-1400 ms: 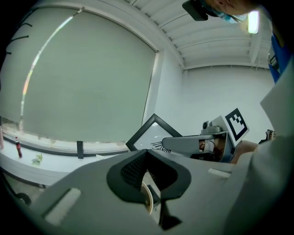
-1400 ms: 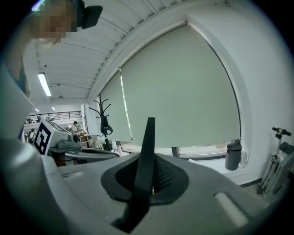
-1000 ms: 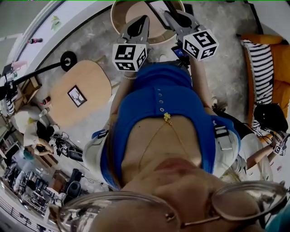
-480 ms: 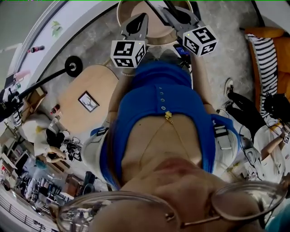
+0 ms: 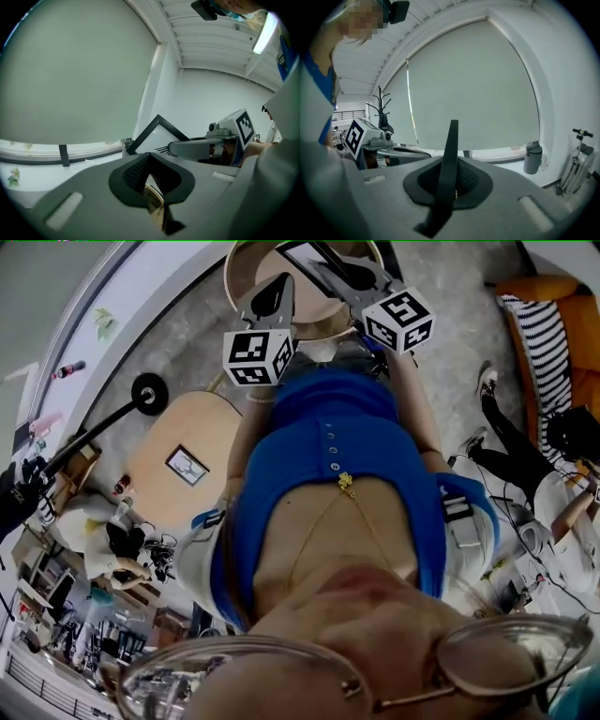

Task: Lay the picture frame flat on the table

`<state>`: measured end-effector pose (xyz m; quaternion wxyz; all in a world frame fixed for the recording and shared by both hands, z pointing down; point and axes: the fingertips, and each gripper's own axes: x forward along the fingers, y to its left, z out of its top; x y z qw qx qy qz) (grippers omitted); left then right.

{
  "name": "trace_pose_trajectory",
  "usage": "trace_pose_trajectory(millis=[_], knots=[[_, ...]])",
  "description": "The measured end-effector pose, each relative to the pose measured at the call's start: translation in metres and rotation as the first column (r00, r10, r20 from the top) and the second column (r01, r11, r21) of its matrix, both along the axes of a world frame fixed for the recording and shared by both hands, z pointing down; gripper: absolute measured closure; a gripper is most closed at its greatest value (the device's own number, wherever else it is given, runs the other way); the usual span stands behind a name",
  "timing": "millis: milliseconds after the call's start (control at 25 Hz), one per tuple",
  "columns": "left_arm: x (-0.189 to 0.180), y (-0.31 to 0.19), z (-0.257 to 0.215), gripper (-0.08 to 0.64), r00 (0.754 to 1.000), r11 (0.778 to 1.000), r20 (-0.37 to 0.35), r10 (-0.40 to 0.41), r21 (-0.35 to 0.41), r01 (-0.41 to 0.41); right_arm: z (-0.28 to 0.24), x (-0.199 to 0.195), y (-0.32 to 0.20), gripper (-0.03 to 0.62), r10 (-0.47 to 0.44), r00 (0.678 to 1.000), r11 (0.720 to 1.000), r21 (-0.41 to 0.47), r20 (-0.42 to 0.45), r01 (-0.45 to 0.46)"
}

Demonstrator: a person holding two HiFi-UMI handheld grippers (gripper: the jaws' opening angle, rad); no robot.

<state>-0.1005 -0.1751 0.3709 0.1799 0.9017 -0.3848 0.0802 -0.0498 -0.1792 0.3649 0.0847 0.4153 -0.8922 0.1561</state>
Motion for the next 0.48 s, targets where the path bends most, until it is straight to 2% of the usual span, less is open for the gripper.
trace_pose_trajectory(millis=[200,480], knots=[[0.012,-0.006,0.000,0.558,1.000,1.000,-0.007,-0.030,-0.006,0.030,0.006,0.007,-0.007,0.571,-0.049,0.999,0.999,-0.023,-0.016,0.049],[0.028,0.008,0.021,0.558,0.998,0.997,0.021,-0.060,-0.036,0.061,0.028,0.019,-0.003,0.572,-0.103,0.995,0.994,-0.049,-0.006,0.102]])
